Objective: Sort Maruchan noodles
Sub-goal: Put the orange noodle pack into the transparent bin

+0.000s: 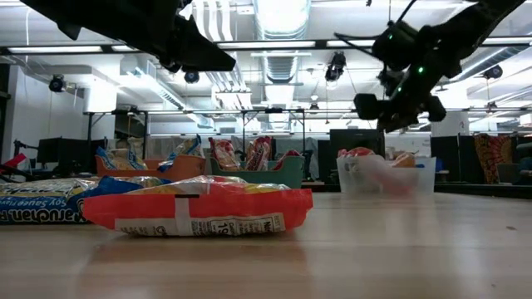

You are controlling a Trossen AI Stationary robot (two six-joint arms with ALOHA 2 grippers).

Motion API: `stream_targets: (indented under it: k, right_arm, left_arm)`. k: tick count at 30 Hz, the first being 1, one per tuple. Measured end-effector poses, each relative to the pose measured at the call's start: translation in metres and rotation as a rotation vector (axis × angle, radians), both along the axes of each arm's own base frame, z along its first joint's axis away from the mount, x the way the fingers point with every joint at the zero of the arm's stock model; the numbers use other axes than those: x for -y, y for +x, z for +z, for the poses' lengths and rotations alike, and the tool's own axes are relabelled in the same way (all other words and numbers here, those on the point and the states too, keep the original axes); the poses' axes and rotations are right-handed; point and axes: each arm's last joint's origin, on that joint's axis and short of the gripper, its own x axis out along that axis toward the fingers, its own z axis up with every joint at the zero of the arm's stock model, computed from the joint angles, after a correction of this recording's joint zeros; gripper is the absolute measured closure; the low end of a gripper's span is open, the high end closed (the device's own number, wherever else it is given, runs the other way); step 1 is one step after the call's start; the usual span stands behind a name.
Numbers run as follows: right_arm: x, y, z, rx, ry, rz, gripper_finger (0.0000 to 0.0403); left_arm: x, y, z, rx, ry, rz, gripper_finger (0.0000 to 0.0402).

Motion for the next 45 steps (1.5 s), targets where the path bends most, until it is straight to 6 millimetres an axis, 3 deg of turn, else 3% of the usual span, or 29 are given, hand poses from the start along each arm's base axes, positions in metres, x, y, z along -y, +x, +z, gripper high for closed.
stream_targets:
  k: [7, 11, 24, 29, 33, 38, 45]
  right_arm:
    - [-0.003, -0.01, 0.011, 0.01, -0.017, -0.013, 0.0384]
    - [-0.001, -0.009, 0.007, -0.008, -0.006, -0.018, 0.0393]
    - [0.04, -0.01, -0.061, -0.259, 0.132, -0.193, 0.0394]
    - [0.046, -0.009, -0.072, -0.293, 0.173, -0.195, 0.0394]
    - [0.046, -0.008, -0.062, -0.3, 0.168, -0.174, 0.0394]
    - [0.039, -0.009, -0.029, -0.269, 0.13, -0.147, 0.0394]
    - [0.004, -0.008, 0.024, -0.108, 0.081, 0.057, 0.0394]
  left_arm:
    - [0.0, 0.0, 0.0, -0.002, 0.0, 0.0, 0.0263]
    - [0.0, 0.0, -0.001, -0.004, 0.001, 0.0, 0.0263]
    - [0.0, 0.0, -0.001, -0.006, 0.001, 0.0, 0.0263]
    - [0.0, 0.0, -0.001, -0.007, 0.001, 0.0, 0.0263]
    - [0.0, 0.0, -0.002, -0.01, 0.001, 0.0, 0.0263]
    - [0.0, -0.001, -0.002, -0.007, -0.009, 0.003, 0.0263]
    - [0.001, -0.002, -0.007, -0.034, -0.131, -0.018, 0.0263]
